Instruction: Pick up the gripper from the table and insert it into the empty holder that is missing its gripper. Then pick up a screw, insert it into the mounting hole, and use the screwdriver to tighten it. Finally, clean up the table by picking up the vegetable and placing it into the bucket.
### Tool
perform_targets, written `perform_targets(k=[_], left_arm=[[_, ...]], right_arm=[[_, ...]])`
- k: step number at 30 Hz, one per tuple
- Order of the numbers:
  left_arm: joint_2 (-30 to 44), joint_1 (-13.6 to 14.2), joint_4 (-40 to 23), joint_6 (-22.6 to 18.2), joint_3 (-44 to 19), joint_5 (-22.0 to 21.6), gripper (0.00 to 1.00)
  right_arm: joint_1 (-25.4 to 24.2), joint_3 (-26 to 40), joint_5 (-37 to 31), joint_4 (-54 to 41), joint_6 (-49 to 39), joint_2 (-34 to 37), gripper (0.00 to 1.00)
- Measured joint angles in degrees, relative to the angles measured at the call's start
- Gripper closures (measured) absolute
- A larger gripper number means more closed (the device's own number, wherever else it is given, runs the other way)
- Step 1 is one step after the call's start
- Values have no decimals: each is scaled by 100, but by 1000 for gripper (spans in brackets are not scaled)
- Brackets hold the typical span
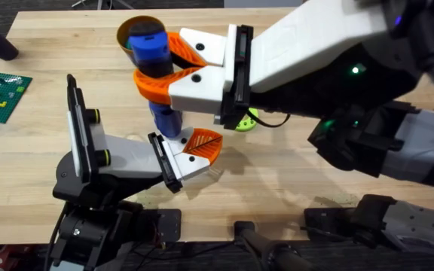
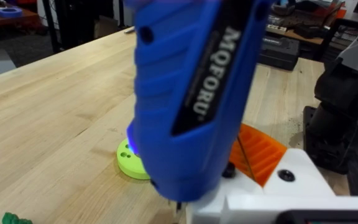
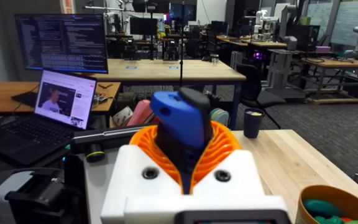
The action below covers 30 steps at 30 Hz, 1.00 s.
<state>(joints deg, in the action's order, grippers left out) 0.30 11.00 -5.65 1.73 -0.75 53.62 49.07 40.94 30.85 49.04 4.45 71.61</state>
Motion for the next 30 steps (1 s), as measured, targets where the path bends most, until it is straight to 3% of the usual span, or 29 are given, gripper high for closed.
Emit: perform_targets(k=[7, 17, 24, 30], left_arm=[[7, 0, 24, 40, 0, 18, 988], [7, 0, 26, 39, 0, 18, 988], [7, 0, 26, 40, 0, 17, 988], [7, 0, 26, 38, 0, 17, 988]], right_arm=[[-34, 3, -5, 81, 4, 15, 952], [-58, -38, 33, 1269, 342, 101, 952], [-424, 320, 721, 1094, 722, 97, 952], [-839, 1003, 1447, 43, 981, 98, 952]])
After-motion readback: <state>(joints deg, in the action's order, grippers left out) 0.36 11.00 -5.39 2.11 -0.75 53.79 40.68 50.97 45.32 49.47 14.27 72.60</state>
